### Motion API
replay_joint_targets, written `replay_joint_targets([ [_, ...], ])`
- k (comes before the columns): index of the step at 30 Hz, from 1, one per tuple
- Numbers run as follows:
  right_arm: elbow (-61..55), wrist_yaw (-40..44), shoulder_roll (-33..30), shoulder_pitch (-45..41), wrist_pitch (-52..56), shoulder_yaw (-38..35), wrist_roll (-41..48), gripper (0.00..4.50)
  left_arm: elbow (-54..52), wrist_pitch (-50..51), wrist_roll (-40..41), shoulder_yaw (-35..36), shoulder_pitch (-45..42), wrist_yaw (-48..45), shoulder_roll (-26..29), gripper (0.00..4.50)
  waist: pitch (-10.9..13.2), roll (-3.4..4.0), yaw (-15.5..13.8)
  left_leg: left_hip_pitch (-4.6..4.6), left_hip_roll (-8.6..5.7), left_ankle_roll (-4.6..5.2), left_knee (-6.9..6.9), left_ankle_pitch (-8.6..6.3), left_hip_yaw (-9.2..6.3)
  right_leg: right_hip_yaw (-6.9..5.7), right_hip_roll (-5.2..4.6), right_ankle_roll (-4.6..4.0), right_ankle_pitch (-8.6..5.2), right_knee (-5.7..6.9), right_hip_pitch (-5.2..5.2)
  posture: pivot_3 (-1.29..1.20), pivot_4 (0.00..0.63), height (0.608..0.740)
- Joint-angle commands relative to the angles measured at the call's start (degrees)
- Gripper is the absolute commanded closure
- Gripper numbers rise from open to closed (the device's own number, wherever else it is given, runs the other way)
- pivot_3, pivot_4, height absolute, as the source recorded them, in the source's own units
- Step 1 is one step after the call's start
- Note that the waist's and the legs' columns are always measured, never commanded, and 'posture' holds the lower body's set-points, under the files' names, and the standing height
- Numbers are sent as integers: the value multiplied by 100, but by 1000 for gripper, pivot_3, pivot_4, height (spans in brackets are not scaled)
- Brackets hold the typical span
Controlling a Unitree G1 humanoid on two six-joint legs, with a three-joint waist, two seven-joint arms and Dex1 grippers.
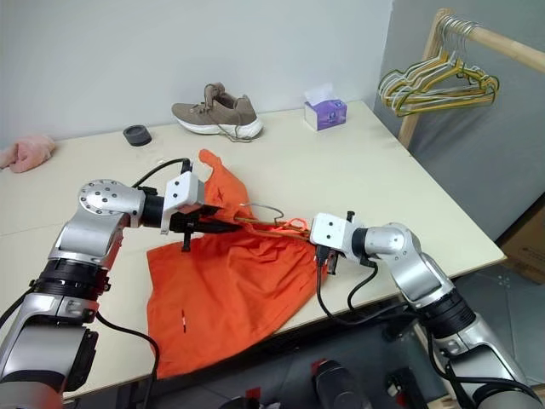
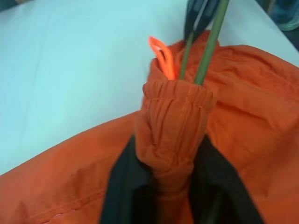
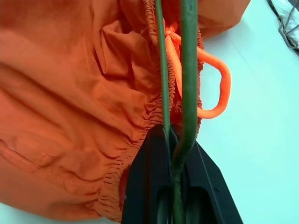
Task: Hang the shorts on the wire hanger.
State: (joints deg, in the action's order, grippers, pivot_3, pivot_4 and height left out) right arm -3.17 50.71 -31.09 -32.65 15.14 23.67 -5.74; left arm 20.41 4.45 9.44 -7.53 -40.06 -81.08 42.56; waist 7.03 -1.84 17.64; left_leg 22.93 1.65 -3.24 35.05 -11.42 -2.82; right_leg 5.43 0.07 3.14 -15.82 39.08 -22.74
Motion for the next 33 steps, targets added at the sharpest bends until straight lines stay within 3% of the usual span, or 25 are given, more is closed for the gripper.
replay_joint_targets([
  [1,-118,156,-53,-135,-535,46,-117,4500,-242,72,129,102,-40,11,22,4475,0,0,-2,0,0,0,1,0,-1,-2,0,0,0,0,0,-241,54,740],
  [2,-61,166,-121,-123,-671,33,-185,4500,-244,74,116,104,-26,9,28,4475,0,0,-2,0,0,0,2,0,-1,-1,0,0,0,0,1,-240,54,740],
  [5,-7,223,-274,-79,-675,-157,-169,3800,-265,84,82,115,25,-1,73,4500,-1,-1,-3,-1,-1,0,3,0,-1,-1,0,1,0,0,3,-237,54,740],
  [11,-387,676,-1120,436,-477,-654,98,1792,-301,250,157,267,154,148,107,4500,-1,-2,-34,-1,-1,0,3,0,-2,-2,0,0,0,-1,4,-247,59,740],
  [13,-631,638,-1274,767,-53,-947,303,1037,-315,322,213,325,200,201,115,4500,-1,-2,-36,0,0,0,3,0,-5,-6,0,0,0,-6,8,-255,62,740],
  [16,-1138,286,-916,1212,1396,-1423,876,174,-367,475,307,420,250,306,100,4500,-3,-5,-15,-4,0,0,5,0,-7,-6,0,0,0,-2,12,-258,64,740],
  [19,-1588,-249,-203,1429,2704,-1683,1344,174,-413,621,391,496,254,431,74,4500,-5,-6,46,-17,3,1,8,0,-5,-1,3,1,2,11,16,-259,65,740],
  [25,-1424,-1217,964,1260,4122,-1838,1676,174,-497,702,433,484,249,513,89,4500,-6,-7,60,-26,1,0,19,3,-7,3,5,4,4,37,17,-242,62,740],
  [33,-901,-1468,1509,1098,4446,-1428,1930,174,-696,823,512,598,349,700,132,4500,-11,-8,1,-9,1,1,17,3,-6,1,5,2,4,21,10,-223,53,740],
])
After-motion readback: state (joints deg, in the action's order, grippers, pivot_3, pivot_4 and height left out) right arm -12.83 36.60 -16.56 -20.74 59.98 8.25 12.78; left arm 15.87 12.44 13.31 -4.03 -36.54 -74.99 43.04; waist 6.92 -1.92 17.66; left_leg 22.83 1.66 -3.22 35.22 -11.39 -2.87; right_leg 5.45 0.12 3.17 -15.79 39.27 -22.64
